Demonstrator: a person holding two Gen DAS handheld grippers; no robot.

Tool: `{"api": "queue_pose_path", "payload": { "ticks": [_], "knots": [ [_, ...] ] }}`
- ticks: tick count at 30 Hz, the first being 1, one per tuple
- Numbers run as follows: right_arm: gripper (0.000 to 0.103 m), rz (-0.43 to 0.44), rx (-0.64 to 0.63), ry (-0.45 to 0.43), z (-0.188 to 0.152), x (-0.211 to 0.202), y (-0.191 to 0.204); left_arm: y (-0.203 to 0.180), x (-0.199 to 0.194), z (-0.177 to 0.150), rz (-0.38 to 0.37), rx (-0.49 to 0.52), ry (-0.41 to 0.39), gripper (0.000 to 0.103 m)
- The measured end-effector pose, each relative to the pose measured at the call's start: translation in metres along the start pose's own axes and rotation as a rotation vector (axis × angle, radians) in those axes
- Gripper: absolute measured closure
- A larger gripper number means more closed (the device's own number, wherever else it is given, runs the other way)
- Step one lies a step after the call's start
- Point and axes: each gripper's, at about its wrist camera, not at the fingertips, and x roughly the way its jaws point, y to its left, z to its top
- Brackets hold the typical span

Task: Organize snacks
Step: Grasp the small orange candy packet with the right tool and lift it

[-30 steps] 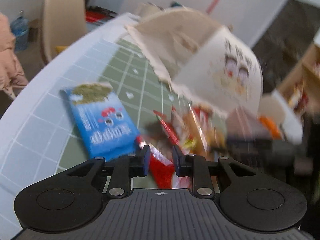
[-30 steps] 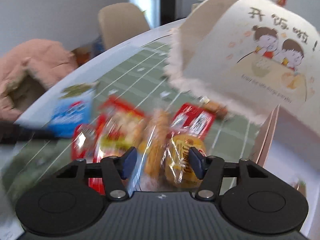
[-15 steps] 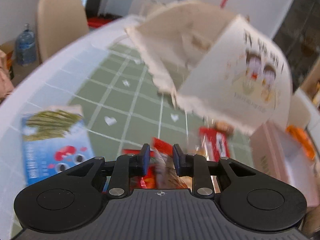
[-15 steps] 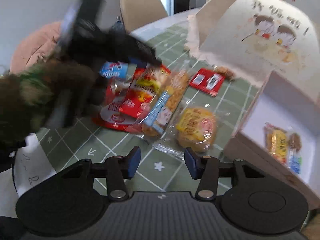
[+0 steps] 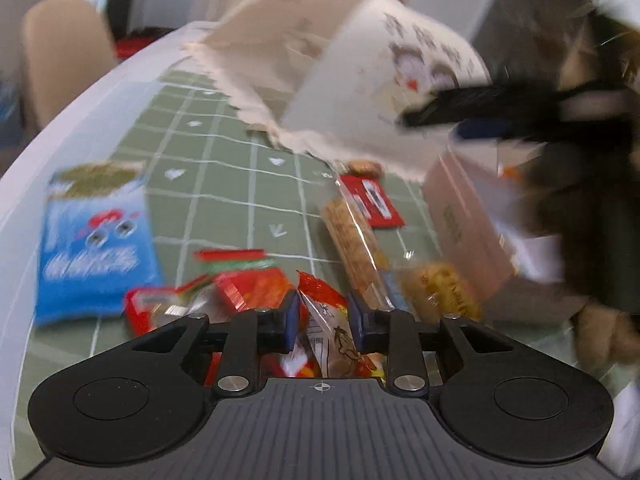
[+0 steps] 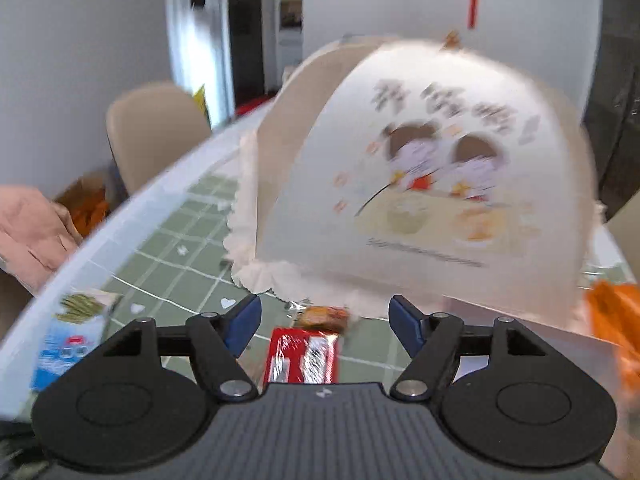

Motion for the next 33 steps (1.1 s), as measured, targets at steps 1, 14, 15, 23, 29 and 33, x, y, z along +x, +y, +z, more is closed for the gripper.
{"api": "queue_pose_path", "payload": {
  "ticks": [1, 14, 15, 23, 29, 33],
  "knots": [
    [0.032, -0.013, 0.011, 0.025, 0.001, 0.019, 0.002, 0.006, -0.008, -0.002, -0.005, -0.043, -0.018, 0.074],
    [0.064, 0.016, 0.063, 0.286, 0.0, 0.078, -0.005, 0.039, -0.063, -0.032, -0.076, -0.245, -0.045, 0.074],
    [0.067, 0.046, 0.062, 0.295, -0.006, 0.068, -0.004, 0.038, -0.064, -0.033, -0.074, -0.242, -0.04, 0.074],
    [0.084, 0.266, -0.113, 0.385, -0.074, -0.007, 0.026, 0.012, -0.066, -0.038, -0.072, -0.191, -0.014, 0.074],
    [0.083, 0.315, -0.125, 0.302, -0.096, -0.055, 0.005, -0.023, -0.065, -0.032, -0.103, -0.132, -0.028, 0.074],
    [0.068, 0.23, -0.033, 0.211, -0.052, -0.056, -0.006, -0.035, -0.059, -0.031, -0.091, -0.129, -0.023, 0.074]
  ]
}}
